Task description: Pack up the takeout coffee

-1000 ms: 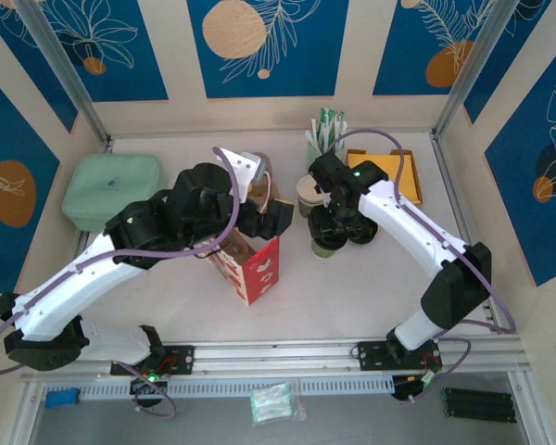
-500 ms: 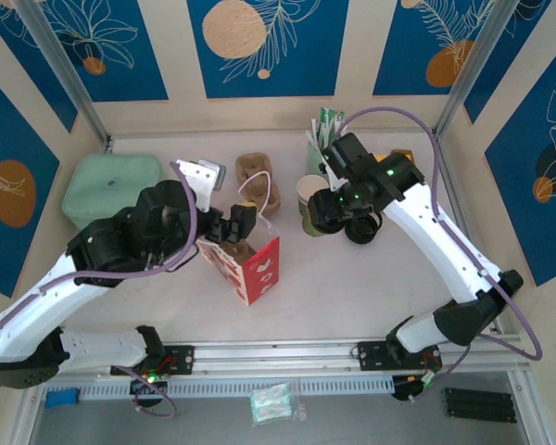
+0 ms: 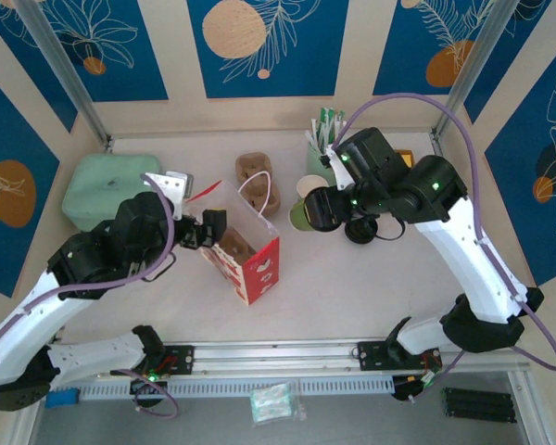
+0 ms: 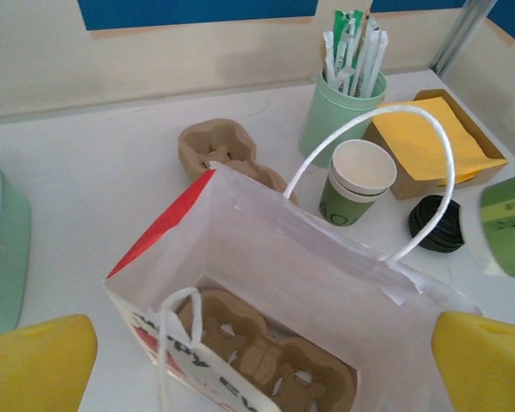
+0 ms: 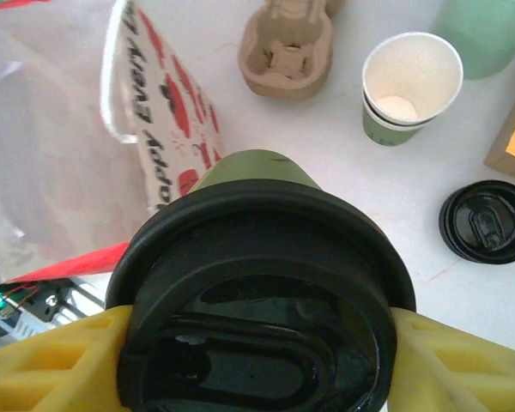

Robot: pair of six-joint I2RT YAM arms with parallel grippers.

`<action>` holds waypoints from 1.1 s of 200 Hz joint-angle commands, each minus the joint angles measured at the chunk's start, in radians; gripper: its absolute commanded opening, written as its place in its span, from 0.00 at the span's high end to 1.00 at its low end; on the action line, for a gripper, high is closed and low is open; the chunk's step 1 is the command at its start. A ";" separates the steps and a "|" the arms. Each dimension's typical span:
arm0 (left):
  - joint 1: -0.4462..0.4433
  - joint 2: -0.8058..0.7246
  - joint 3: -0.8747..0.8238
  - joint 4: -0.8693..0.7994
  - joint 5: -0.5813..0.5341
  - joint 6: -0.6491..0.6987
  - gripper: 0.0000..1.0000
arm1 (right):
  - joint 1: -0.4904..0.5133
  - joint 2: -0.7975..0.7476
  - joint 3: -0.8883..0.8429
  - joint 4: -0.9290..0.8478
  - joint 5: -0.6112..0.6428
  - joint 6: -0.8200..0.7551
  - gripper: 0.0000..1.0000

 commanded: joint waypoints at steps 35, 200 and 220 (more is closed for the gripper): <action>0.037 -0.048 -0.028 -0.054 -0.030 -0.026 0.01 | 0.119 0.022 0.181 -0.108 0.016 0.032 0.37; 0.097 -0.123 -0.126 -0.048 0.003 -0.010 0.25 | 0.291 0.450 0.631 -0.162 0.036 0.006 0.37; 0.097 -0.127 -0.140 -0.041 0.012 -0.006 0.35 | 0.289 0.473 0.638 -0.156 0.040 0.008 0.37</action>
